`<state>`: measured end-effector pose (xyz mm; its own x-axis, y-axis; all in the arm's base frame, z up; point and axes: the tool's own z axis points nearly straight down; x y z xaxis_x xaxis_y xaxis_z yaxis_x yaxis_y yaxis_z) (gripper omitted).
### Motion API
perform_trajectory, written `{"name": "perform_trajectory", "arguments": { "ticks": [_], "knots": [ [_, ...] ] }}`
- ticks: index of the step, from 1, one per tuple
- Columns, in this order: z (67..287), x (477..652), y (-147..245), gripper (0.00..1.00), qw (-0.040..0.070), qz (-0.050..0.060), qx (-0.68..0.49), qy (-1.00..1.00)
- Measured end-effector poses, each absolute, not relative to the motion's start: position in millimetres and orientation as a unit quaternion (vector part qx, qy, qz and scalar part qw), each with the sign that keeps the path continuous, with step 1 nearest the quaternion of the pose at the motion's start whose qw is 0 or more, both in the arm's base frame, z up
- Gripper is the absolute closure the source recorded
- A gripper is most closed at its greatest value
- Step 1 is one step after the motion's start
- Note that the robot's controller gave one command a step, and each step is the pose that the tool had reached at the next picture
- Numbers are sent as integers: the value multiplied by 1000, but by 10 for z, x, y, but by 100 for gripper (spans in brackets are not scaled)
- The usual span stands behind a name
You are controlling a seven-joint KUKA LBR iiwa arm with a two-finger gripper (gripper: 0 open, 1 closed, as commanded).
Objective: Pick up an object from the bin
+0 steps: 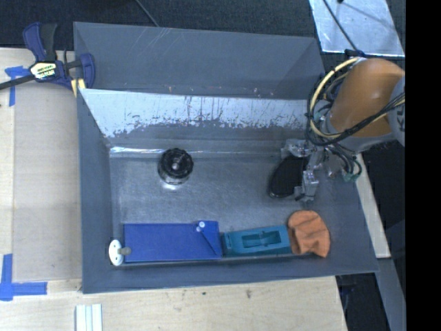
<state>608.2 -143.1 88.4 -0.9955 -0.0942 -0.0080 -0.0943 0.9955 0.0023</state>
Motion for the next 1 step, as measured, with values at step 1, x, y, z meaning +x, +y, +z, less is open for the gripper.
{"name": "perform_trajectory", "arguments": {
  "ticks": [1],
  "knots": [
    [884, 6082, -1431, 100, 4, 1, -47, 999]
  ]
}}
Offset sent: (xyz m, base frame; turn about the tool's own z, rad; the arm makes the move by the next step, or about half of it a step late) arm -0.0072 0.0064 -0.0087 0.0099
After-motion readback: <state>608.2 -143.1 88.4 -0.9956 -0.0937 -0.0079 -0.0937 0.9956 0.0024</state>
